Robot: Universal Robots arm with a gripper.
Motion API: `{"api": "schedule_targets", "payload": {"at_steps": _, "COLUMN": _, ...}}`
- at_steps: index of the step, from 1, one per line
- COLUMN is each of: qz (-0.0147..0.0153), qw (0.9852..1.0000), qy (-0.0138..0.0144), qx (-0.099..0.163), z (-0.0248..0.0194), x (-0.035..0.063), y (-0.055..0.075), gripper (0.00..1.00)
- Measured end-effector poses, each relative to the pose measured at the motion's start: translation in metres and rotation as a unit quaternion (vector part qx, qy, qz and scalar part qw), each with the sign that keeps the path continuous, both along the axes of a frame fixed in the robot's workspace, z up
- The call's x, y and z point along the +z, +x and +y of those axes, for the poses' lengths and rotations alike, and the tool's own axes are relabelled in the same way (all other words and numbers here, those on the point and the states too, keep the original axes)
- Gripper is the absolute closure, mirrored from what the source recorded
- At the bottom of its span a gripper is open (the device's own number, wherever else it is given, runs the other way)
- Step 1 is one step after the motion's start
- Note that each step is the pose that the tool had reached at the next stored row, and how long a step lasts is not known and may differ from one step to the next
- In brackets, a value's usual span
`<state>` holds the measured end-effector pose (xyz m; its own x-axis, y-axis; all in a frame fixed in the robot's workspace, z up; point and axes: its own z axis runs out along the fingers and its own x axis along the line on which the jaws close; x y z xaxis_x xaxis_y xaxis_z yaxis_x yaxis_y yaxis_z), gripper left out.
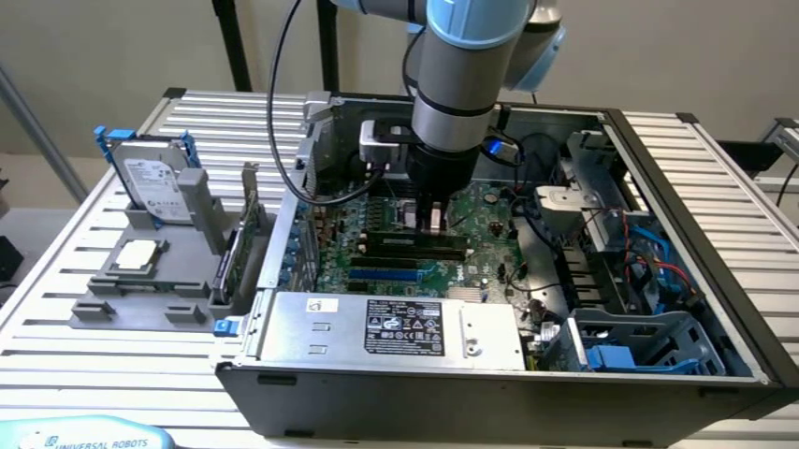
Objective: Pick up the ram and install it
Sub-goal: 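Insert the ram into the slot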
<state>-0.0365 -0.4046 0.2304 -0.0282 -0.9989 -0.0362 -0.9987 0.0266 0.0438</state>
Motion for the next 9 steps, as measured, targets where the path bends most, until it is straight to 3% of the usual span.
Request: {"api": "schedule_targets", "payload": {"at_steps": 9, "qz": -0.0003, "qw": 1.0000, "qy": -0.0068, "qx": 0.000, "z": 0.0025, "x": -0.0028, "y": -0.0011, "gripper": 0.86}}
